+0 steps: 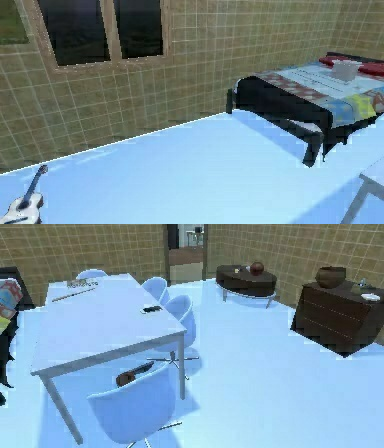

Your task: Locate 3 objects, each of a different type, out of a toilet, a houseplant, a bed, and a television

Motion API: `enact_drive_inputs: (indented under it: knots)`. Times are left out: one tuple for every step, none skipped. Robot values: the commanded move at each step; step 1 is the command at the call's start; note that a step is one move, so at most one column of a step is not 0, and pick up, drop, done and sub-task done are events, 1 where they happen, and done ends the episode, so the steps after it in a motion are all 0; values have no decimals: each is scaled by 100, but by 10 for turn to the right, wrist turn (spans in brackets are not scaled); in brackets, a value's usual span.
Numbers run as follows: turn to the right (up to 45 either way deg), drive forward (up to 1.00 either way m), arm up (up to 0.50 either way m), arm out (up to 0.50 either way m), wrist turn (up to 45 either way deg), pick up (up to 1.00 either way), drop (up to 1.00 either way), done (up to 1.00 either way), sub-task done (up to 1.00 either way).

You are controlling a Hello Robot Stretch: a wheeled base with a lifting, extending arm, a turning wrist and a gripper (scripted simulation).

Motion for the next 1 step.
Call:
enact_drive_inputs:
  knots:
    - [0,85,0,0,0,0,0,0,0]
